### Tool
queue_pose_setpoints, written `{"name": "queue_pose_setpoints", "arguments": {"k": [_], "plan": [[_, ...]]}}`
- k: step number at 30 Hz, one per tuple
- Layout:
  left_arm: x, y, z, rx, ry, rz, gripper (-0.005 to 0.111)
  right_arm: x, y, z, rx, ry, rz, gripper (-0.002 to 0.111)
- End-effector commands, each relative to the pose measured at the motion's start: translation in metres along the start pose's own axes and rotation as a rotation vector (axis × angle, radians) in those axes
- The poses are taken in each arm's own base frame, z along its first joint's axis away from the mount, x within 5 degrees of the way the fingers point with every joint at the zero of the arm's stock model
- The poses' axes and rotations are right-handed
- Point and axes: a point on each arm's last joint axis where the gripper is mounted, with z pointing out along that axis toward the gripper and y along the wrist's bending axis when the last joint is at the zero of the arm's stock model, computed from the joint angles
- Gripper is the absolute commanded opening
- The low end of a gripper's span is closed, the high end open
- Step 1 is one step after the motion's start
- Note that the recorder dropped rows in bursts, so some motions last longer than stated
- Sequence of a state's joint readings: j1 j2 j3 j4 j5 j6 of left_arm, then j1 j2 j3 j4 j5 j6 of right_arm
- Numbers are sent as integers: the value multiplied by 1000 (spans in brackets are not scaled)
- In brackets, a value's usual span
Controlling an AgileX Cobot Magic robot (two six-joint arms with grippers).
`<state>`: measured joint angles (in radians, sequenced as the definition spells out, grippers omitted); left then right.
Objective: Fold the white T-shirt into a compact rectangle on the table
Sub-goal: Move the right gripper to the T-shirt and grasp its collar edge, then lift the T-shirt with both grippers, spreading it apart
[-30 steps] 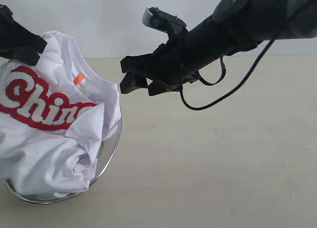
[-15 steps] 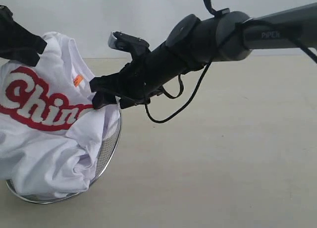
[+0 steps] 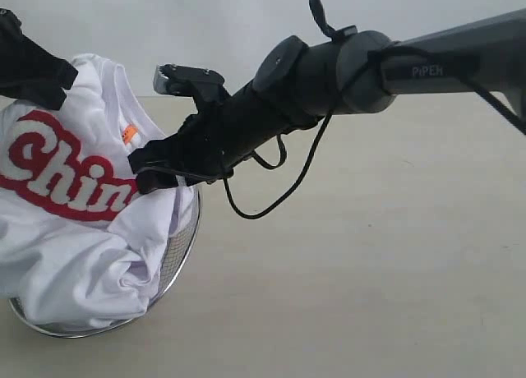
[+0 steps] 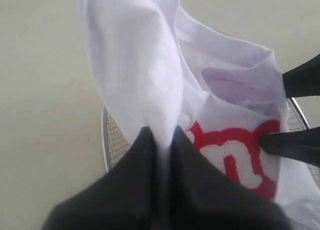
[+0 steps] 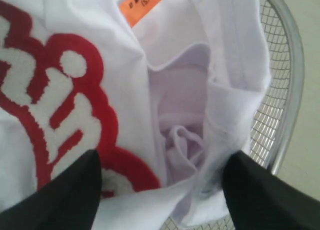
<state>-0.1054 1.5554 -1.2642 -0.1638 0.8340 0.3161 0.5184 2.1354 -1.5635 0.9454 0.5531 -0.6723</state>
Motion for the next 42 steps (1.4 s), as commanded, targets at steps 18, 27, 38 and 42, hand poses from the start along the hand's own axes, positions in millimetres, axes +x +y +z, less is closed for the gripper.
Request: {"name": "queue_pose_setpoints", "arguments": {"k": [18,27,38,42], "plan": [[-2,-2,-18,-4,-56,4,4,-26,19,-37,35,-122,-81,0],[-4,-9,-57,1,-150,20,4,-39,39,-79,48,-193,-133,0],[0,-14,-80,4,-197,36,4,-23,46,-119,133,-259,-193,0],[-3,-19,-94,33,-256,80,4,-26,52,-136,146,-310,-211,0]]}}
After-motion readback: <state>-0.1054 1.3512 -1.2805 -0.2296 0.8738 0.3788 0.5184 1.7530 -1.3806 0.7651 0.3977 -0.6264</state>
